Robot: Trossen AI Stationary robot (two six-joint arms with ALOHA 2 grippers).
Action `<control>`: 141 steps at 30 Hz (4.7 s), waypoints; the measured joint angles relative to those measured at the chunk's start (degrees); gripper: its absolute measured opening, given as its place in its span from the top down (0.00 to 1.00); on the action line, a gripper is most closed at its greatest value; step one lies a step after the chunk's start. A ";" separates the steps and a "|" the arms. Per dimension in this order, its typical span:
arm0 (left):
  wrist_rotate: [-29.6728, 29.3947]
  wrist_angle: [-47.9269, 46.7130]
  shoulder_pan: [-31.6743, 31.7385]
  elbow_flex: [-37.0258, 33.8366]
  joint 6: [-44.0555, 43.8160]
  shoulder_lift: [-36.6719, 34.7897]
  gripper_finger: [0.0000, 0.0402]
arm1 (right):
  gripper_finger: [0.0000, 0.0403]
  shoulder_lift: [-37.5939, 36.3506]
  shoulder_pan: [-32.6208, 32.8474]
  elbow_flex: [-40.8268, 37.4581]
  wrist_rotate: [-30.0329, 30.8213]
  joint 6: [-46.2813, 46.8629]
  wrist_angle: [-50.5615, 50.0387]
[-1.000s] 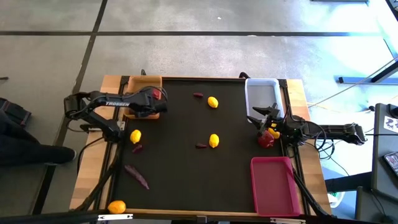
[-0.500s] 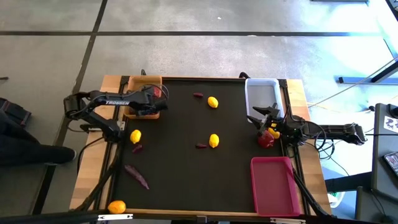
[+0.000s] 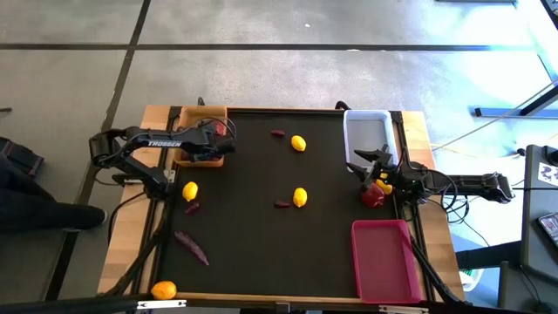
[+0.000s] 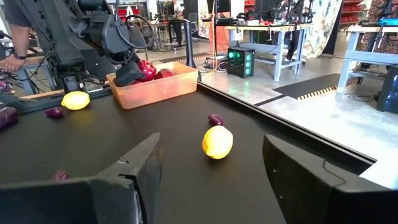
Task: Sort produce into baskets
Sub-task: Put the apple into the orange bin
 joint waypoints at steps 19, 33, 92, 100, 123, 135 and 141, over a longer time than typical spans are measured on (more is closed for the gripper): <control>3.74 -0.31 -2.82 0.15 1.08 -3.64 0.02 | 0.41 -0.04 0.00 5.69 -4.06 -2.94 -8.22; 3.73 13.02 -19.51 1.01 0.87 -10.83 0.02 | 0.41 0.02 -0.02 18.08 -21.91 9.45 -17.38; 3.61 22.10 -27.21 1.03 6.99 -10.51 0.02 | 0.16 69.04 -0.01 44.17 -25.52 24.58 -74.49; 3.61 22.08 -27.21 1.03 7.00 -10.51 0.02 | 0.35 70.75 -0.02 44.39 -25.45 22.12 -74.58; 4.43 29.62 -29.97 1.03 12.44 -10.51 0.02 | 0.49 56.98 0.00 54.77 -17.49 11.96 -64.80; 10.48 49.53 -32.66 1.02 25.13 -10.49 0.02 | 0.49 54.29 -0.02 54.77 -13.42 0.09 -40.06; 13.34 56.12 -32.96 1.01 28.53 -10.43 0.02 | 0.49 54.31 -0.02 54.77 -14.54 -3.28 -30.60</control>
